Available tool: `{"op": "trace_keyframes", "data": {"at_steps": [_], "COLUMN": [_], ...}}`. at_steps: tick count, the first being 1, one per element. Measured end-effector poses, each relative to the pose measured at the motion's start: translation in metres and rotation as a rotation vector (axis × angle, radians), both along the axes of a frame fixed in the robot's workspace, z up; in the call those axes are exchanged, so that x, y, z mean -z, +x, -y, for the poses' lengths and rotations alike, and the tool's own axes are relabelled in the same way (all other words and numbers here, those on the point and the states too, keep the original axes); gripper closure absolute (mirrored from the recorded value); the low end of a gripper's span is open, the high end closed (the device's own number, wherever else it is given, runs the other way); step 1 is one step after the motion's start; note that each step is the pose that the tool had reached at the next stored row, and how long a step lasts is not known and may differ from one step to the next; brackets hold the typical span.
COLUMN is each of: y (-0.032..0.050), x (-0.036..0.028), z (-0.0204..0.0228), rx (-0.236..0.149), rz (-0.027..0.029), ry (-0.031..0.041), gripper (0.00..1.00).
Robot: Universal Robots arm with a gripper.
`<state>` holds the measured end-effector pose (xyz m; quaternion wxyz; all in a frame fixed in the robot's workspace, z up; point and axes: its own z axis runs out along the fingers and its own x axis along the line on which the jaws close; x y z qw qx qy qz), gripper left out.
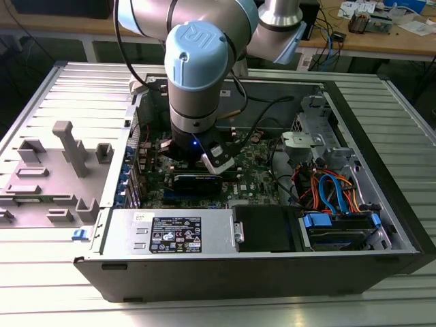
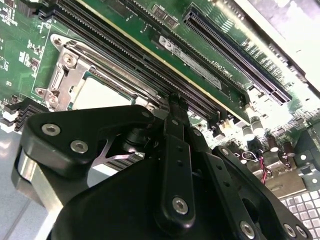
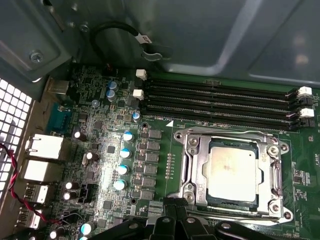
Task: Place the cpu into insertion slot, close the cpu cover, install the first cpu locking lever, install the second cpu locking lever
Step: 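Install the second cpu locking lever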
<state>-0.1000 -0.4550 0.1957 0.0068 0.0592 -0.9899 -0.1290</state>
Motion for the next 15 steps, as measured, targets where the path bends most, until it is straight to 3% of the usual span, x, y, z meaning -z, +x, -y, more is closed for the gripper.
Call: {"op": "trace_keyframes", "data": {"at_steps": [15], "y": [-0.0038], "x": [-0.0021], "z": [-0.0024], "rx": [0.002], "rz": [0.0], "ry": [0.0006], "gripper": [0.89]}}
